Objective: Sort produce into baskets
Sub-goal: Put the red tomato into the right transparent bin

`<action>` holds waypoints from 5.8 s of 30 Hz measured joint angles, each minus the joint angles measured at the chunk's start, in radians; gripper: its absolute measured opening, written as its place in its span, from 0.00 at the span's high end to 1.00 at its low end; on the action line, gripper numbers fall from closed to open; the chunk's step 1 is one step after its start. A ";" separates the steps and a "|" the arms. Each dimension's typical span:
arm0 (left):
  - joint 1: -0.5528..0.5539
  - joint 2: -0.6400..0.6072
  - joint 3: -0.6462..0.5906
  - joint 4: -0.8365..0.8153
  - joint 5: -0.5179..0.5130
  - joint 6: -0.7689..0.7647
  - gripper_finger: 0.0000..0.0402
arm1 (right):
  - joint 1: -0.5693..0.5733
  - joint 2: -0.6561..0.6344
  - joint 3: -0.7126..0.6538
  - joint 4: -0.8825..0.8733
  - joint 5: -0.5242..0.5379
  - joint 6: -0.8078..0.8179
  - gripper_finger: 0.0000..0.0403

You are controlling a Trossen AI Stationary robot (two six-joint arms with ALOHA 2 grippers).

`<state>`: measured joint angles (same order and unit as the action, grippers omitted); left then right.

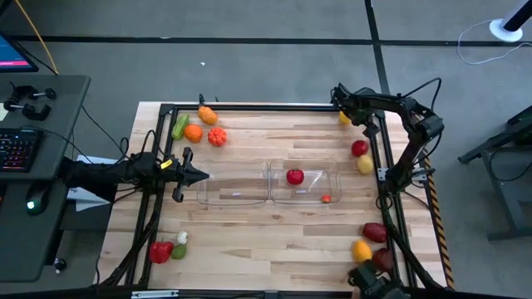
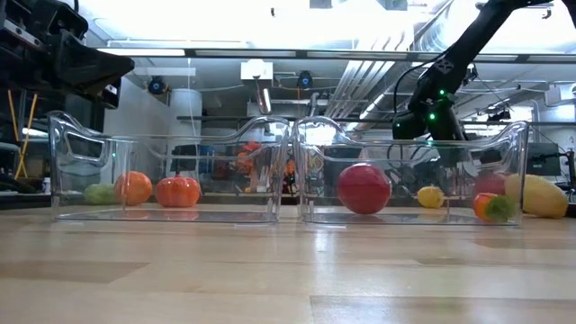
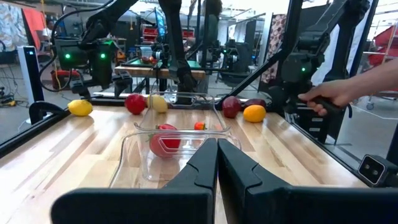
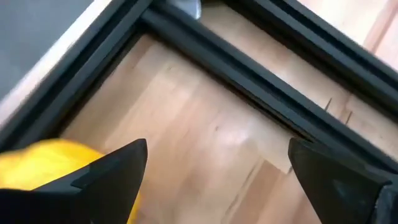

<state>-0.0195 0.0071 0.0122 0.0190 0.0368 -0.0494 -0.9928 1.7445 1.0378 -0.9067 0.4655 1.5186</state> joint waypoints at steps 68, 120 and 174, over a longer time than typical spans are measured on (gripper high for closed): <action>0.000 0.000 0.000 0.000 0.000 0.000 1.00 | 0.358 -0.518 -0.367 -0.185 -0.383 -0.846 0.05; 0.000 0.000 0.000 0.000 0.000 0.000 1.00 | 0.359 -0.493 -0.363 -0.208 -0.574 -0.757 0.09; 0.000 0.000 0.000 0.000 0.000 0.000 1.00 | 0.718 -0.509 -0.336 -0.303 -0.576 -0.608 0.56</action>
<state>-0.0196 0.0071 0.0120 0.0189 0.0371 -0.0494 -0.2750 1.2356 0.7023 -1.2093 -0.1109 0.9102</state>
